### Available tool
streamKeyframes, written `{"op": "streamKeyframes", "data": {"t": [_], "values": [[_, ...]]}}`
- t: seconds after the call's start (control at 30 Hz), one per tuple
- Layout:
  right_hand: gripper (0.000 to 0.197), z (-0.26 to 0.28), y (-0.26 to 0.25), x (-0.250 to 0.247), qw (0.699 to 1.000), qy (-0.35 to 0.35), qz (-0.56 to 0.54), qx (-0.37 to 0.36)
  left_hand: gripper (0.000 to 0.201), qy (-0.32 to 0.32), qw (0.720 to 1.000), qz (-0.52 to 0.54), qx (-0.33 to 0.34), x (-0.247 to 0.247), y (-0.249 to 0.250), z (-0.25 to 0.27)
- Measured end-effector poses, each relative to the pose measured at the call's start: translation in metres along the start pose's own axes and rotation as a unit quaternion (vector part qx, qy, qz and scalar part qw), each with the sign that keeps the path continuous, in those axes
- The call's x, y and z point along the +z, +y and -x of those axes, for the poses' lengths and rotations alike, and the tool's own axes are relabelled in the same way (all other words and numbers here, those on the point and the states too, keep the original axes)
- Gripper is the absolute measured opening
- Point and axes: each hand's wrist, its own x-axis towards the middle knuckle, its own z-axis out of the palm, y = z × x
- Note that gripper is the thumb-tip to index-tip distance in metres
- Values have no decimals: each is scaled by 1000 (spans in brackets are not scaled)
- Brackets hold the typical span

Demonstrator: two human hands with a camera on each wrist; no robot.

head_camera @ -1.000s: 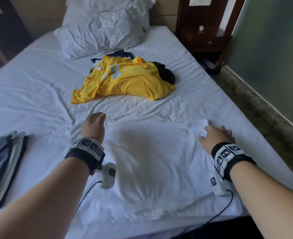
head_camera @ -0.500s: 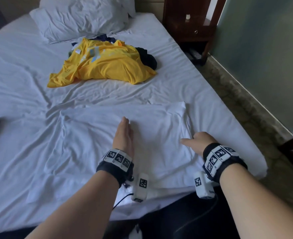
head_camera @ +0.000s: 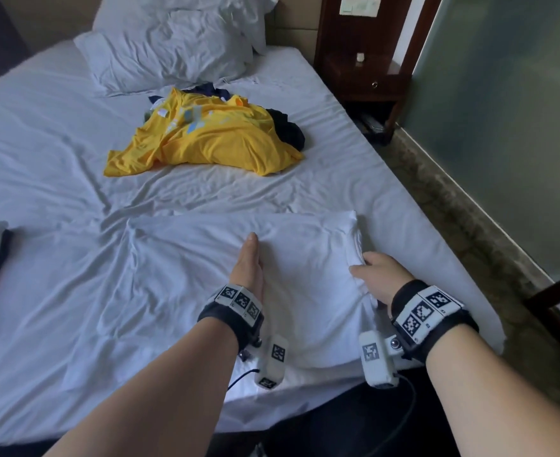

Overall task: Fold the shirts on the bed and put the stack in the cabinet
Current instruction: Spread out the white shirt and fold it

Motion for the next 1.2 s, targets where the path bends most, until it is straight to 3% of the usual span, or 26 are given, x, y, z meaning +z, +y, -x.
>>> {"op": "streamKeyframes", "data": {"t": [0.07, 0.17, 0.23, 0.33, 0.43, 0.5, 0.57, 0.67, 0.77, 0.83, 0.93, 1.07, 1.2], "values": [[40, 7, -28, 2, 998, 5, -54, -19, 66, -6, 1000, -22, -8, 2, 20, 4], [33, 23, -89, 16, 995, -13, -77, -65, 37, 53, 997, -56, -29, -15, 71, 14], [11, 37, -133, 42, 991, -51, -74, -100, 49, 39, 995, -60, -67, -40, 105, 31], [13, 56, -190, 111, 982, -111, -5, -153, 66, -19, 984, -145, -106, -97, 145, 59], [9, 76, -215, 196, 964, -214, 40, -154, 82, -9, 969, -200, -144, -166, 157, 74], [22, 91, -213, 237, 950, -294, 7, -108, 81, 12, 957, -240, -164, -202, 149, 82], [41, 98, -202, 254, 944, -316, 22, -90, 72, 24, 933, -320, -164, -223, 139, 82], [34, 91, -181, 249, 953, -275, 81, -97, 51, 46, 891, -439, -109, -229, 135, 72], [26, 73, -169, 236, 974, -191, 81, -91, 51, 44, 857, -508, -79, -231, 143, 60], [22, 62, -168, 230, 985, -133, 64, -91, 60, 39, 865, -492, -93, -238, 148, 56], [21, 46, -174, 230, 985, -107, 73, -115, 80, 27, 897, -413, -159, -250, 147, 57], [47, 30, -188, 238, 978, -87, 129, -140, 52, -5, 894, -417, -161, -245, 149, 67], [45, 16, -231, 239, 973, -16, 126, -193, 35, -25, 893, -414, -175, -245, 155, 67]]}}
